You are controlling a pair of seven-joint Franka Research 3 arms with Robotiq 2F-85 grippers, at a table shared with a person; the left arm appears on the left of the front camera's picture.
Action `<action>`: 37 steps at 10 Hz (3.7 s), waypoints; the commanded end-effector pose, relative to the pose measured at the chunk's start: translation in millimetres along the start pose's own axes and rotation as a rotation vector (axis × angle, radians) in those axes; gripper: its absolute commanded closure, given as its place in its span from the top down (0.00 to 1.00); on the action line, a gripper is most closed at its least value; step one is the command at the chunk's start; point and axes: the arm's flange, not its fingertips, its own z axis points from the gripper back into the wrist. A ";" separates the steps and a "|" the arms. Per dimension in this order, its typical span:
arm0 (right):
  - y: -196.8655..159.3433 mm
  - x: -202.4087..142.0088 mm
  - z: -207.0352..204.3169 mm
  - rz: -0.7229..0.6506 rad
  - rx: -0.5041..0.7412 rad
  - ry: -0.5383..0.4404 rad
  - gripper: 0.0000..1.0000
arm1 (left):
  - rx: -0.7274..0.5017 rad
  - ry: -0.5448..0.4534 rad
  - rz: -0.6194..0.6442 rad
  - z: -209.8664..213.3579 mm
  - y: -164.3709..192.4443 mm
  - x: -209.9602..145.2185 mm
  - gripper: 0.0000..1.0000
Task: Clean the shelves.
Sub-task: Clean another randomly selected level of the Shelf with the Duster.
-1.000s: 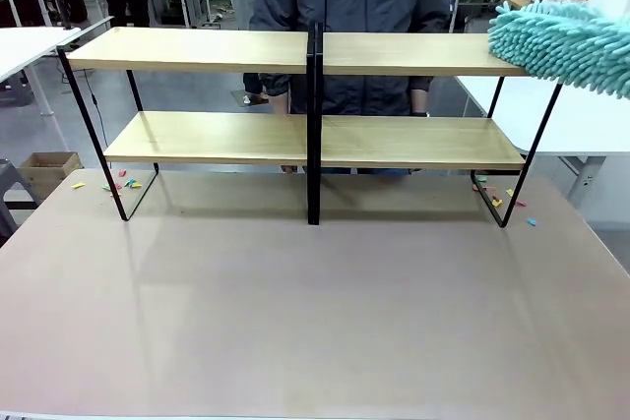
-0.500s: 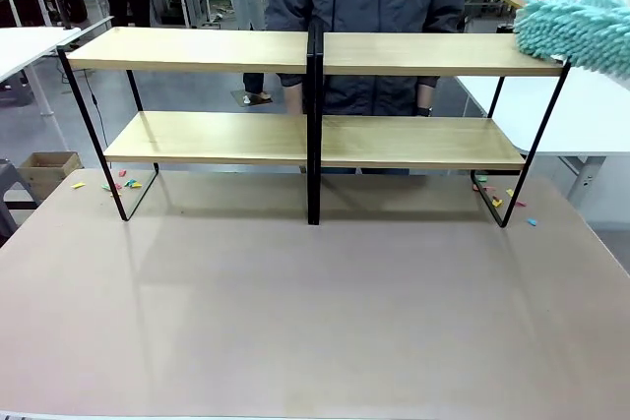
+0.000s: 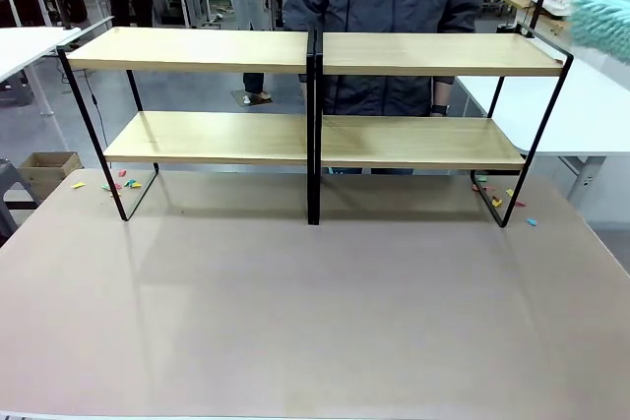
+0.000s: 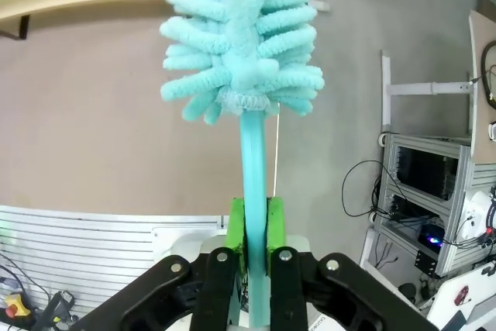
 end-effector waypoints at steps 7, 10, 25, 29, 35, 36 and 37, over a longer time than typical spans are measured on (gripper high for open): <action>-122.0 -88.2 53.9 0.287 0.702 -0.131 0.12 | 0.012 0.001 0.002 2.1 -1.1 0.3 1.00; -128.3 -127.7 55.8 0.500 0.918 -0.152 0.12 | 0.012 0.001 0.002 2.1 -1.1 0.3 1.00; -40.2 -83.8 56.5 0.396 0.693 -0.076 0.12 | 0.012 0.001 0.002 2.1 -1.1 0.3 1.00; 24.7 -46.8 68.0 0.351 0.299 -0.038 0.12 | 0.012 0.001 0.002 2.1 -1.1 0.3 1.00; 72.7 -39.0 104.7 0.107 0.076 0.051 0.12 | 0.012 0.001 0.002 2.1 -1.1 0.3 1.00; 95.6 -37.5 137.7 0.062 -0.096 0.055 0.12 | 0.012 0.001 0.002 2.1 -1.1 0.3 1.00; 110.6 -36.9 153.0 0.012 -0.195 0.093 0.12 | 0.012 0.001 0.002 2.1 -1.1 0.3 1.00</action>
